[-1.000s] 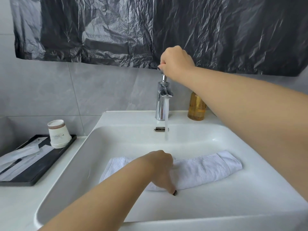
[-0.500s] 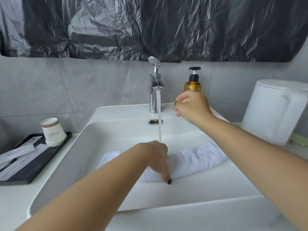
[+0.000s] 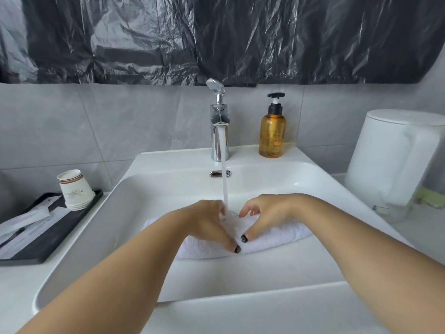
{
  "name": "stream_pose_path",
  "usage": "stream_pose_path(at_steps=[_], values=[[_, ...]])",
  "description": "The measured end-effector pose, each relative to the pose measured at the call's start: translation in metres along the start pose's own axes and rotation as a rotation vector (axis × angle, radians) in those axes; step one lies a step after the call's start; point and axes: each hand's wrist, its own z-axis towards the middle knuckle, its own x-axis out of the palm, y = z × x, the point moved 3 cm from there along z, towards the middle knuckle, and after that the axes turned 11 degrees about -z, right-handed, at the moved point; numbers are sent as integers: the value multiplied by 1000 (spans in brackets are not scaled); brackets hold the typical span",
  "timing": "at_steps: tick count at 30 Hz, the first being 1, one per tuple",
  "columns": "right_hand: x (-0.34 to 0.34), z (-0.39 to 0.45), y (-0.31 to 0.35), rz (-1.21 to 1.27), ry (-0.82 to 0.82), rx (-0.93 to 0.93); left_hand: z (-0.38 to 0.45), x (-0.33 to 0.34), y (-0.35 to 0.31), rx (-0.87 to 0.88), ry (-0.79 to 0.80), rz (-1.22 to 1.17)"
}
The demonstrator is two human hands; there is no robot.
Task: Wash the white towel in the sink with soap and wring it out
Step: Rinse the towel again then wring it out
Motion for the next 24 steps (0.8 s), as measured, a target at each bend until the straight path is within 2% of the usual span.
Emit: stream_pose_path(at_steps=[4, 7, 9, 11, 14, 16, 19, 21, 24], values=[[-4, 2, 9, -94, -166, 94, 10, 1, 1, -138, 30, -13], [-16, -6, 23, -251, -330, 224, 15, 3, 5, -163, 30, -172], [-19, -10, 27, -176, -400, 292, 14, -3, 10, -159, -34, -314], [-20, -12, 27, 56, -414, 316, 11, -15, 11, -118, -166, -532], [-24, -13, 29, 617, -383, 299, 2, -38, 1, -51, -343, -865], [-33, -12, 31, 926, -361, 277, -2, -51, -12, -25, -366, -1012], [-44, -5, 33, 1340, -279, 164, -2, -65, -31, 67, -296, -1183], [-45, 1, 32, 1492, -275, 59, -3, -64, -36, 141, -283, -1198], [-34, 13, 28, 1526, -379, -17, -1, -54, -31, 201, -363, -1218]])
